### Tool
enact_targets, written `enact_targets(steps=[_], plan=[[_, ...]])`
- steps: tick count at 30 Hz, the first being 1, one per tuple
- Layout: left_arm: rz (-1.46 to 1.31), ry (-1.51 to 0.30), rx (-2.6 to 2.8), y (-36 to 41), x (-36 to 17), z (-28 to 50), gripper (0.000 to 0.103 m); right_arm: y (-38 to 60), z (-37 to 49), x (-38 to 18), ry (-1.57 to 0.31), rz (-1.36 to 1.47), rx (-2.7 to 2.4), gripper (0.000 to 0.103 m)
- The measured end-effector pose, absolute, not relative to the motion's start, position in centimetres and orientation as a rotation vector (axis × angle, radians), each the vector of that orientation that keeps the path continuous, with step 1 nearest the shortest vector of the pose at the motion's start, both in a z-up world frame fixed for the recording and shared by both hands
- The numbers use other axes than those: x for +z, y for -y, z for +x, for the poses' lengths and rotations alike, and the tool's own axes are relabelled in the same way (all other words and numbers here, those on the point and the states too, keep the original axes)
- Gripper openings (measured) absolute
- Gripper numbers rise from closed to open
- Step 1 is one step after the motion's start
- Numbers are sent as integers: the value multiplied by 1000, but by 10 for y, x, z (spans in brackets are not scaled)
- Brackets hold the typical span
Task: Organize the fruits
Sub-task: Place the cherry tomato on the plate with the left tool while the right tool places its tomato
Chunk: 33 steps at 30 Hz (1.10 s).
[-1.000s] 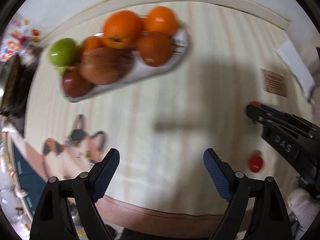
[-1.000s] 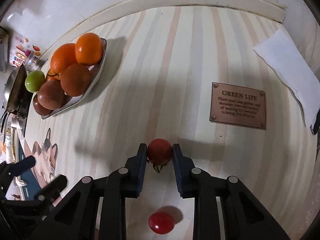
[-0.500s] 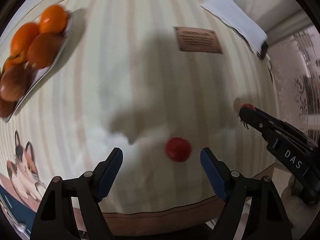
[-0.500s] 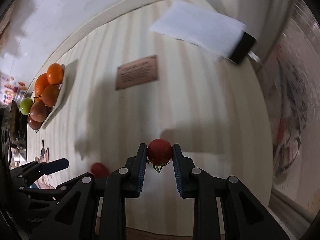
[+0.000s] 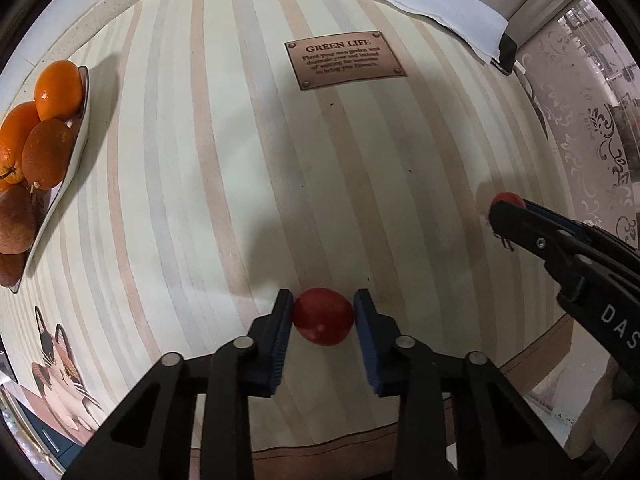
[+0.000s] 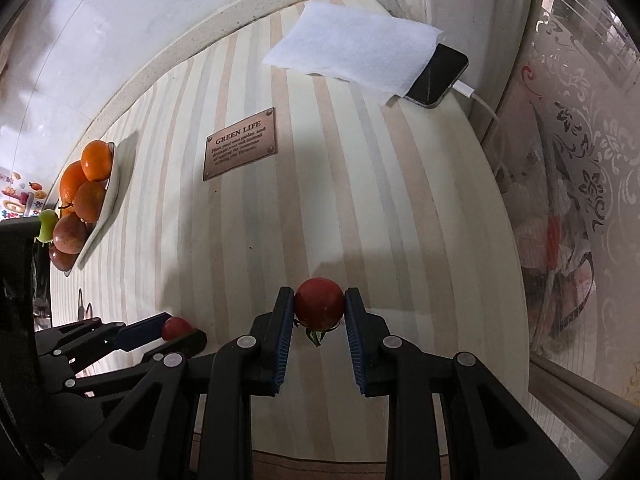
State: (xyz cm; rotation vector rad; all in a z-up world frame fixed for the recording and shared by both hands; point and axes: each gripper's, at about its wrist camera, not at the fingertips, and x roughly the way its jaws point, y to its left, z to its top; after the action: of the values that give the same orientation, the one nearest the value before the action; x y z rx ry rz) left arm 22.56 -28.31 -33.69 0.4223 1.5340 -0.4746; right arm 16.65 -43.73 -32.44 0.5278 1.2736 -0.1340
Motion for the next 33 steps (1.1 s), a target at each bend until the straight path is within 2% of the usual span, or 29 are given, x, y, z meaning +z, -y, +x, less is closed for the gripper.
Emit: enact_targets(steps=[8,15,26,33], plan=[[393,-1528,-472,261,-329,230,27,436,169,-314,-1254,523,-122,28],[277,-1497,-414,222,-299,254,27,417,187,-292,-1224,505,-53,28],[-47,-1399,-157,81,-245,312,27,312,261,-269,-1190,445,225,28],[-291,-1393,-44,1,-250,344,27,221,306,-270,-1144,387,393,28]])
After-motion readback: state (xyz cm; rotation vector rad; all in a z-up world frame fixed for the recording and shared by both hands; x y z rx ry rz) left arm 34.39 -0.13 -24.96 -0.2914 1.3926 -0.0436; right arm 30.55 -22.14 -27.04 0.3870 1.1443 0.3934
